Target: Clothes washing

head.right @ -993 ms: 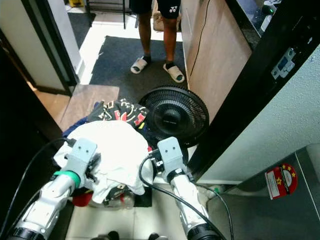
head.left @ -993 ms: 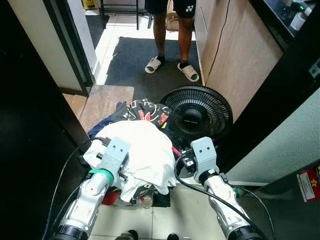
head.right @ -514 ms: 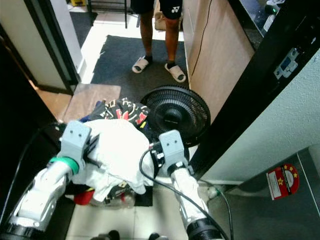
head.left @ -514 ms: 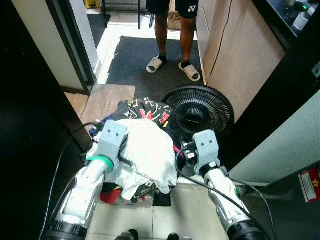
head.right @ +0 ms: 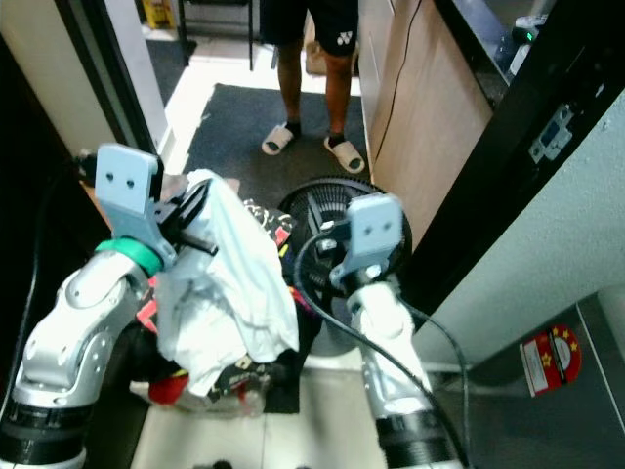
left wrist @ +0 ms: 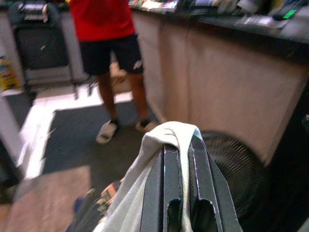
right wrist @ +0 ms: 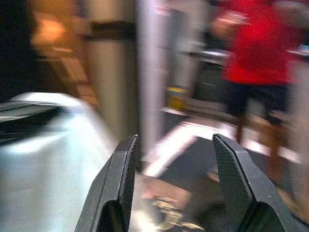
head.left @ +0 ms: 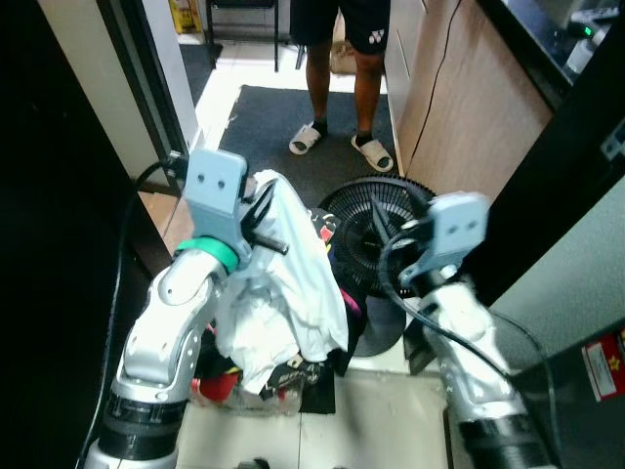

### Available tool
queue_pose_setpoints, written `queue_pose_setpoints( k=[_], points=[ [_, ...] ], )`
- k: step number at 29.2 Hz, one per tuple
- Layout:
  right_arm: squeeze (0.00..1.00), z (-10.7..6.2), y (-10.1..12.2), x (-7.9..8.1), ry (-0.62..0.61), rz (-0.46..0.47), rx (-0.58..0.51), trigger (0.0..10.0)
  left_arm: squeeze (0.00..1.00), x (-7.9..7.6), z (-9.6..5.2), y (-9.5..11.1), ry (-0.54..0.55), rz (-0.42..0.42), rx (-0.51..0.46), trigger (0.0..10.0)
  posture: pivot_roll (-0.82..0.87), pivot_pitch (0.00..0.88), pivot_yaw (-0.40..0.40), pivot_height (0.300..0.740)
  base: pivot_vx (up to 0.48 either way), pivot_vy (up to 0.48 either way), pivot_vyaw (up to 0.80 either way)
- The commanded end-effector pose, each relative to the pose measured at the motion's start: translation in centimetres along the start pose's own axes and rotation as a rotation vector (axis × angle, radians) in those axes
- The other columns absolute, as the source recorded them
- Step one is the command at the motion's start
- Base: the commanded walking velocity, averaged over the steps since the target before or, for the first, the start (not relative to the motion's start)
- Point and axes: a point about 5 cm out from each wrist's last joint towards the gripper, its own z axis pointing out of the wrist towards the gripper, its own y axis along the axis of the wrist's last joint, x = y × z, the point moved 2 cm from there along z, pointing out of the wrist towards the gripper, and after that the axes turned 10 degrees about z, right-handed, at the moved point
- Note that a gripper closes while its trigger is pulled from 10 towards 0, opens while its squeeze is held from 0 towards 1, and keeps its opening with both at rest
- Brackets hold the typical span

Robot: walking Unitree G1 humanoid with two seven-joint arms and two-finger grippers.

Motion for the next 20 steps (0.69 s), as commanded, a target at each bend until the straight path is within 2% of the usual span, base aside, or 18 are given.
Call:
queue_pose_setpoints(
  k=[1,5,6,7,10,13,16,18,20],
  points=[
    [0.0,-0.7,-0.7,1.2,0.095,0.073,0.056,10.0,0.0,-0.7,-0.2,0.1,-0.021,-0.026,-0.005,10.0,0.12,0.022,0.029,0.74,0.0,0.0,0.0],
    [0.0,-1.3,-1.1,1.9,0.18,0.127,0.106,10.0,0.0,-1.0,-0.1,0.5,-0.019,-0.059,-0.007,10.0,0.12,0.018,0.017,0.74,0.0,0.0,0.0],
    [0.0,-1.7,-2.0,2.5,0.273,0.188,0.167,10.0,0.0,-1.1,0.0,1.1,-0.02,-0.083,-0.022,10.0,0.12,0.018,0.009,0.74,0.0,0.0,0.0],
    [0.0,-1.7,-2.0,2.5,0.273,0.188,0.167,10.0,0.0,-1.1,0.0,1.1,-0.02,-0.083,-0.022,10.0,0.12,0.018,0.009,0.74,0.0,0.0,0.0],
    [0.0,-2.4,-3.5,2.9,0.347,0.24,0.254,10.0,0.0,-1.1,0.2,1.7,-0.013,-0.104,-0.033,10.0,0.13,0.02,-0.001,0.74,0.0,0.0,0.0],
    [0.0,-2.7,-4.4,2.8,0.341,0.239,0.289,10.0,0.0,-1.0,0.3,2.0,-0.011,-0.107,-0.037,10.0,0.14,0.024,-0.01,0.74,0.0,0.0,0.0],
    [0.0,-4.0,-7.0,2.1,0.285,0.251,0.387,10.0,0.0,-0.6,0.8,2.0,0.008,-0.109,-0.035,10.0,0.16,0.03,-0.018,0.74,0.0,0.0,0.0],
    [0.0,-4.0,-7.0,2.1,0.285,0.251,0.387,10.0,0.0,-0.6,0.8,2.0,0.008,-0.109,-0.035,10.0,0.16,0.03,-0.018,0.74,0.0,0.0,0.0],
    [0.0,-3.9,-8.0,1.3,0.223,0.228,0.409,10.0,0.0,-0.3,1.4,2.0,0.014,-0.1,-0.037,10.0,0.15,0.03,-0.012,0.74,0.0,0.0,0.0]
  ],
)
